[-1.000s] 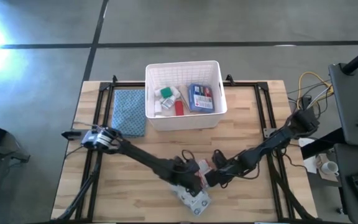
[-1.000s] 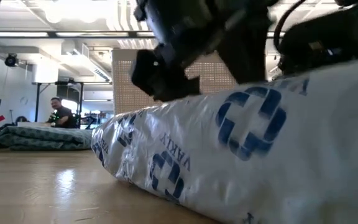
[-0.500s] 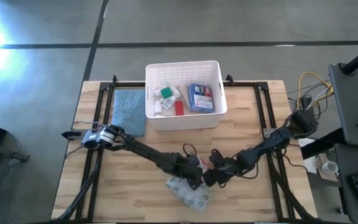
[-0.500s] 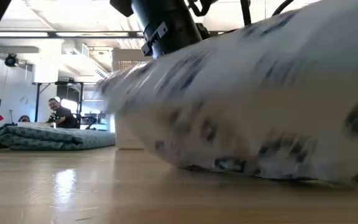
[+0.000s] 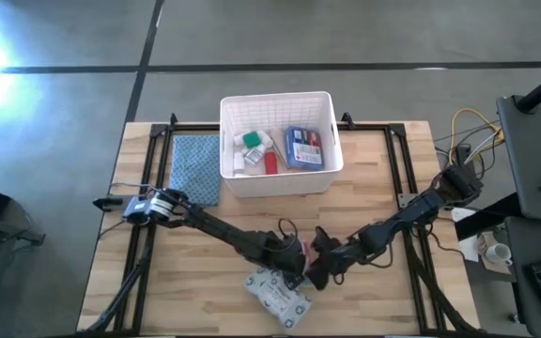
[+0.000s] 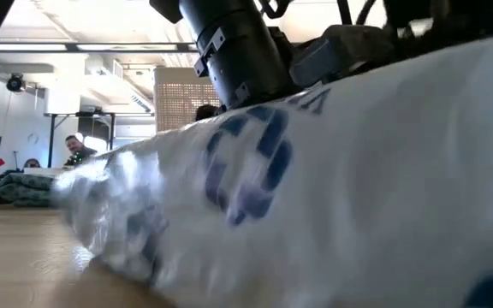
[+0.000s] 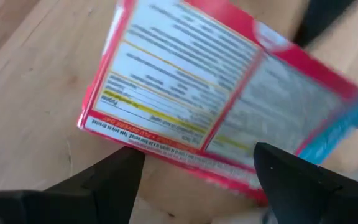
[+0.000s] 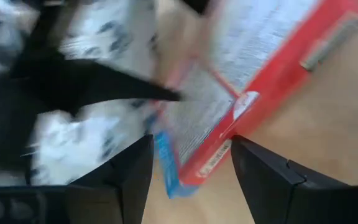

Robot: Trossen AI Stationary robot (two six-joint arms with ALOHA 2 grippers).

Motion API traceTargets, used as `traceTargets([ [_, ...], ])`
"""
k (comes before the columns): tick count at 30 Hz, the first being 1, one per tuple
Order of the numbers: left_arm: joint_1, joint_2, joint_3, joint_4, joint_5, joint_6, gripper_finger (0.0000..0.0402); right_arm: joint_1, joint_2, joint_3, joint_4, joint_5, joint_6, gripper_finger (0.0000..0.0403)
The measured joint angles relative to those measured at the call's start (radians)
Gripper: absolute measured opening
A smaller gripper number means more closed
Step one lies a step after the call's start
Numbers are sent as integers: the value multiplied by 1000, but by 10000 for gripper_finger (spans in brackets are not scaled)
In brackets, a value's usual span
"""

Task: Pick & place medical supplies in basket/bin
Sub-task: Put the red bandage box into the white container

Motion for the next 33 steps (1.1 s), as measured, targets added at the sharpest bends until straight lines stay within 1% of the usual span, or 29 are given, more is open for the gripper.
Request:
traceTargets([
  [2,0,-2,-9,5,1,2,281,-6,-2,1,43,-22,-20,205],
  [13,-2,-5,-36,32,-8,0,281,-56,0,2,18,-24,30,205],
  [15,-2,-5,-37,33,-9,0,281,-64,-1,2,-15,-11,39,205],
  [17,-2,-5,-37,35,-8,3,281,-67,-2,2,-86,36,104,205],
  [19,-2,-5,-36,34,-6,12,281,-70,-2,0,-137,59,171,205],
  [22,-2,-5,-39,35,-6,17,281,-72,-2,-16,-136,43,211,205],
  [29,-8,-5,-67,53,-11,14,281,-77,-7,-18,-134,34,204,206],
  [33,-10,-5,-76,62,-13,12,281,-90,34,-25,-69,-47,194,205],
])
